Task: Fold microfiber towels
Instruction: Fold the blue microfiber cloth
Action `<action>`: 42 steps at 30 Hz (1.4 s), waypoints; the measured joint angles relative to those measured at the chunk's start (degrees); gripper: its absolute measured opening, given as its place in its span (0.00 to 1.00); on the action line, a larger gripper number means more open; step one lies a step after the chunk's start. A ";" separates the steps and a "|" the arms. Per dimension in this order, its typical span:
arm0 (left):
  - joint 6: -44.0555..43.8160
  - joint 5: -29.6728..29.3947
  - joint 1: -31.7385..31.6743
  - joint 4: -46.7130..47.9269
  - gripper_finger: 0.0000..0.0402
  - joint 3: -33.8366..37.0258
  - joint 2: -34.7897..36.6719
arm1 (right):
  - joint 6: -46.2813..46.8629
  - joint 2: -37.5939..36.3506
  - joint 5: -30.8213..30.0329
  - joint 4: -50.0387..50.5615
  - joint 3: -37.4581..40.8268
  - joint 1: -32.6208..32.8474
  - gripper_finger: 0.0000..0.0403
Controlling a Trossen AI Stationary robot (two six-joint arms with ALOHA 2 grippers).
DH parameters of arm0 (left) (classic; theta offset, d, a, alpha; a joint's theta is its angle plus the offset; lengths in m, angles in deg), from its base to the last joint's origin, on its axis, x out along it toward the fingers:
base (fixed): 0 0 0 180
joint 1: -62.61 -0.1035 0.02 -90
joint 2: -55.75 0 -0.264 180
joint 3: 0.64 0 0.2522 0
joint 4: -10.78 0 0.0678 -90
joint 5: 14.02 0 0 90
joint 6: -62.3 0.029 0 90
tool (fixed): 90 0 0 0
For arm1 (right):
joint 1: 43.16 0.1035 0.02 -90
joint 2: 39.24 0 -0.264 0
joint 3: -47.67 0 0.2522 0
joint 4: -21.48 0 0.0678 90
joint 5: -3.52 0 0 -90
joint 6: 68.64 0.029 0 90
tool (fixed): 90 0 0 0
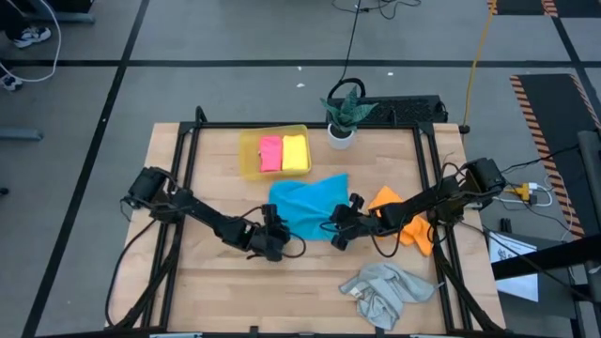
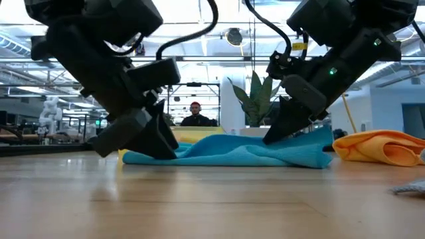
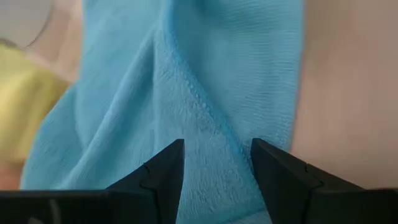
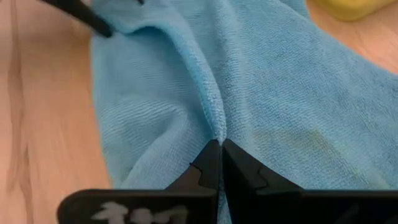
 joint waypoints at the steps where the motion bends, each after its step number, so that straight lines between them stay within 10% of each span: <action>1: -0.54 -0.75 -0.04 0.64 0.46 0.00 0.00 | -0.05 0.00 -0.01 0.01 0.00 0.00 0.00; 14: -7.23 -2.38 0.12 3.60 0.02 0.00 0.00 | -9.92 0.00 -0.04 -0.12 0.00 1.74 0.00; 35: -11.45 -7.89 2.02 4.91 0.03 0.00 0.31 | -16.11 -10.67 1.50 8.92 1.09 10.96 0.41; 42: -11.12 -7.89 2.94 5.06 0.02 0.00 0.31 | 7.89 -9.75 1.51 8.98 4.23 13.05 0.38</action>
